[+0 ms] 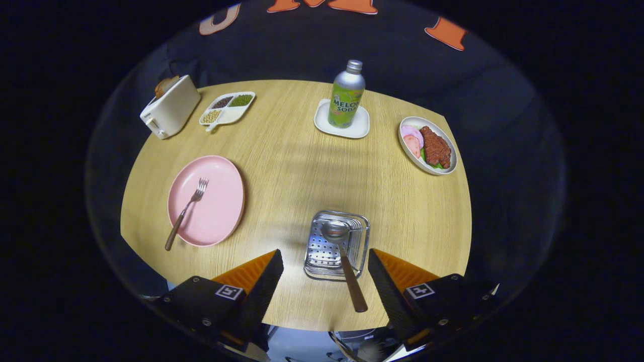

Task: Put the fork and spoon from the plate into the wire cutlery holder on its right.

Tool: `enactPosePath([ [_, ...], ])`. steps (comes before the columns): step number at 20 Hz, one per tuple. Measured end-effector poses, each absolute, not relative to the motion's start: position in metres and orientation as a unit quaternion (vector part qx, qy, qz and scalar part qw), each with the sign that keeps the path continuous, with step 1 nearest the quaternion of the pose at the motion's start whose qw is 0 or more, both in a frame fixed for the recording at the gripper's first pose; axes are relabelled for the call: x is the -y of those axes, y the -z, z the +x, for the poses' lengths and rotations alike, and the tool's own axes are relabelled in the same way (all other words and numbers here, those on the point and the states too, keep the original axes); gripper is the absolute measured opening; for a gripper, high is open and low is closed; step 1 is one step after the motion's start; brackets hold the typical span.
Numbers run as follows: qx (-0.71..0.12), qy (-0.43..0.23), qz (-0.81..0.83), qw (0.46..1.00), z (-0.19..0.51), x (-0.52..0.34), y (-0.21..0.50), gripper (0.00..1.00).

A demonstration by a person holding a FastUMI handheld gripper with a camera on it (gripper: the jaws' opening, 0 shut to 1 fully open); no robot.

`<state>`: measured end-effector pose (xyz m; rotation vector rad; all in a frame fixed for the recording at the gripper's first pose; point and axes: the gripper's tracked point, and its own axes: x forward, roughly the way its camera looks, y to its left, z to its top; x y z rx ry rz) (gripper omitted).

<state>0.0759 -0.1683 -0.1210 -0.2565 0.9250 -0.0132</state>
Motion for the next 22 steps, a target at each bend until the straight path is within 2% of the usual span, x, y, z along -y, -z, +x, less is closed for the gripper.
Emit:
enactPosePath([
  [6,-0.334,0.003,-0.107,0.936,0.084,0.108,0.093,1.0],
  [11,-0.271,0.007,-0.089,0.958,0.085,0.059,0.096,1.0],
  [22,-0.242,0.008,-0.07,0.968,0.081,-0.024,0.163,1.0],
])
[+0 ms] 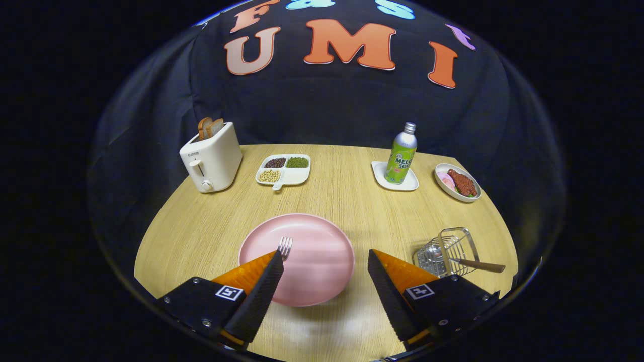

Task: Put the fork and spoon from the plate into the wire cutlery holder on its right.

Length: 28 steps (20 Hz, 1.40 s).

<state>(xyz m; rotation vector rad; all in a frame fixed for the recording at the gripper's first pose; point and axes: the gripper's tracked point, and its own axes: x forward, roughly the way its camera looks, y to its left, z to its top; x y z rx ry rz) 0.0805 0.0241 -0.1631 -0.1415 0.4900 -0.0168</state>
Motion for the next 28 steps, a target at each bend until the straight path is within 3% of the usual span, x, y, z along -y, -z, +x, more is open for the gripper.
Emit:
enactPosePath([
  [17,-0.314,-0.01,-0.081,0.946,0.103,-0.082,0.253,0.97],
  [20,-0.326,-0.011,-0.082,0.942,0.104,-0.087,0.26,0.83],
  [25,-0.344,-0.014,-0.086,0.935,0.109,-0.087,0.272,0.37],
  [28,-0.344,-0.01,-0.093,0.934,0.11,-0.086,0.27,0.2],
])
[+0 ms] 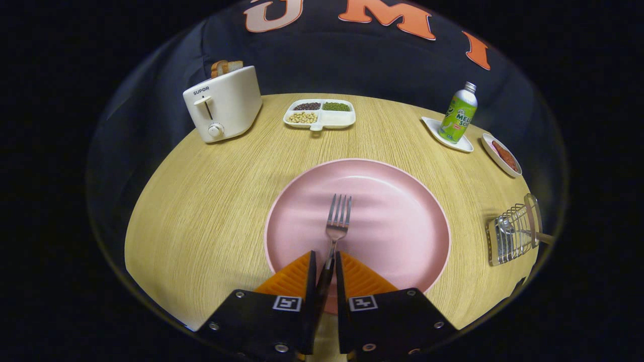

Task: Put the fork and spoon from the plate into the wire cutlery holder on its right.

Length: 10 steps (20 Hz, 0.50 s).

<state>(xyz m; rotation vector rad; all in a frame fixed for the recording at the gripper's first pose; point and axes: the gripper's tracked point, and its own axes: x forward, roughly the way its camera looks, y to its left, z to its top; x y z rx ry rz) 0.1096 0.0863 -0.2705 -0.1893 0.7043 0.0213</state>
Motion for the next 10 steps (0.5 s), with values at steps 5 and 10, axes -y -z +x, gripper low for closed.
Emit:
enactPosePath([
  [5,-0.347,-0.018,-0.091,0.933,0.106,-0.087,0.259,0.01],
  [10,-0.346,-0.028,-0.079,0.935,0.103,-0.08,0.237,0.01],
])
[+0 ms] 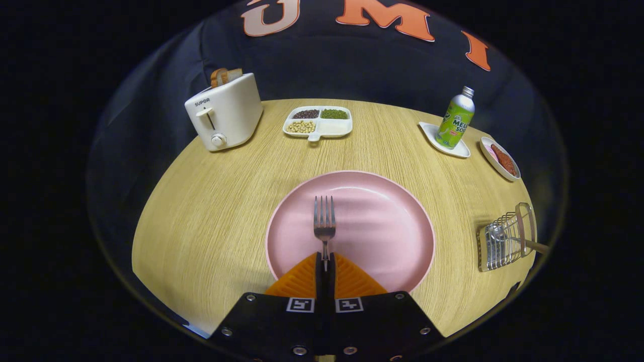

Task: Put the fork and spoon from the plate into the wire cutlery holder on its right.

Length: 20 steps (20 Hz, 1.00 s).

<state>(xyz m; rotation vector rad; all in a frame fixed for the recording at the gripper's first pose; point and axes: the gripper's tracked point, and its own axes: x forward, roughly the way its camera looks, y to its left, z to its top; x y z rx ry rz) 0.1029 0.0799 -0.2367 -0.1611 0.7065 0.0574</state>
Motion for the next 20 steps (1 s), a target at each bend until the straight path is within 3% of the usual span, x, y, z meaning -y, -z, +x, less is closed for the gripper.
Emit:
enactPosePath([
  [20,-0.381,-0.021,-0.095,0.919,0.042,0.066,0.114,0.01],
])
